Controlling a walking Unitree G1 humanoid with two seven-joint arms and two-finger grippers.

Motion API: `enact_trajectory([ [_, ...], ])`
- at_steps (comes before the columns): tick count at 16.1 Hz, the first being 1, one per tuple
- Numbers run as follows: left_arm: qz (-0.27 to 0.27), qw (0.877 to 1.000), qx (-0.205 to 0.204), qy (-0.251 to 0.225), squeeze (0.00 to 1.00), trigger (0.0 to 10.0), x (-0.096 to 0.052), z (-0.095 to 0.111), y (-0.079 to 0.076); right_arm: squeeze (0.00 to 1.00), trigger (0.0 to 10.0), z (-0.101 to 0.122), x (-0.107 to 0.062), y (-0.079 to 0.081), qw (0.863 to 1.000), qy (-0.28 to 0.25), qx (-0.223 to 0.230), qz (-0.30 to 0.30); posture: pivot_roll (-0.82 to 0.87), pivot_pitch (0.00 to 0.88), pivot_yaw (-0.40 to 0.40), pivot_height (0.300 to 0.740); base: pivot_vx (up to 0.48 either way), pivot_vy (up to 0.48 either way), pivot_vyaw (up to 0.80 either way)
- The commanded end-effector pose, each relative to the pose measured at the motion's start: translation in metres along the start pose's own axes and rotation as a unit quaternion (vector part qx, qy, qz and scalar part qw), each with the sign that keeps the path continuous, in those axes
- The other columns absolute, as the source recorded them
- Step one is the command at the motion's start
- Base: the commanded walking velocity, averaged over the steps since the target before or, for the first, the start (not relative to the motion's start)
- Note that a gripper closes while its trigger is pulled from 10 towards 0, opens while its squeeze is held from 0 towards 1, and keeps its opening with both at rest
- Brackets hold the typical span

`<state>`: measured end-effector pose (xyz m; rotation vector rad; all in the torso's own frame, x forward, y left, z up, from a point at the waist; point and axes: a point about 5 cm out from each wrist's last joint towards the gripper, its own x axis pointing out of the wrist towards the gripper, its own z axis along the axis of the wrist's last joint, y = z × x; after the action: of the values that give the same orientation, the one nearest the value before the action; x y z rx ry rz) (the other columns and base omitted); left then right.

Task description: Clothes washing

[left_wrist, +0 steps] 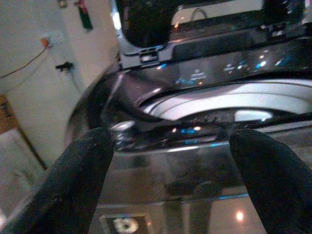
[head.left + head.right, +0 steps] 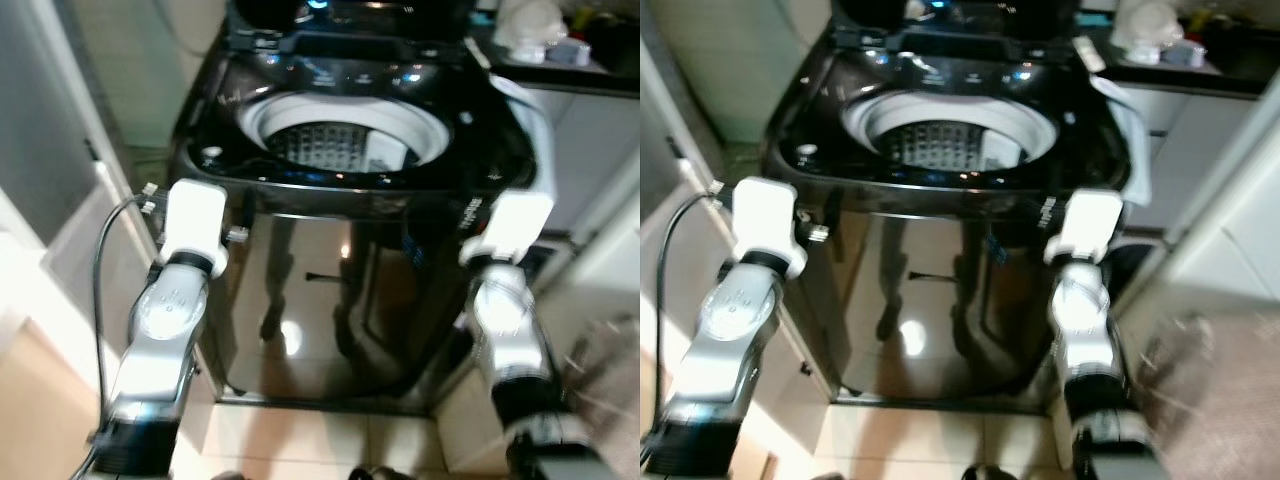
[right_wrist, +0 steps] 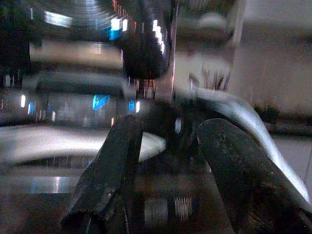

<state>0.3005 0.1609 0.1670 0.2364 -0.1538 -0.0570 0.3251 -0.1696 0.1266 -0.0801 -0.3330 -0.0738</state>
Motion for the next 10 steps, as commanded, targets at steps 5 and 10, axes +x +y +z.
enact_trajectory([
  [5, 0.038, 0.999, -0.013, 0.003, 0.0, 10.0, 0.007, -0.006, 0.016, 0.0, 10.0, 0.005, 0.018, 0.027, 0.994, 0.049, 0.03, 0.09, -0.04, 0.0, -0.058, 0.74, 0.0, 0.0, 0.0],
  [10, 0.029, 0.999, -0.016, -0.002, 0.0, 10.0, 0.011, -0.002, 0.012, 0.0, 10.0, 0.001, 0.013, 0.037, 0.992, 0.072, 0.047, 0.095, -0.06, 0.0, -0.025, 0.74, -0.049, 0.0, 0.0],
])
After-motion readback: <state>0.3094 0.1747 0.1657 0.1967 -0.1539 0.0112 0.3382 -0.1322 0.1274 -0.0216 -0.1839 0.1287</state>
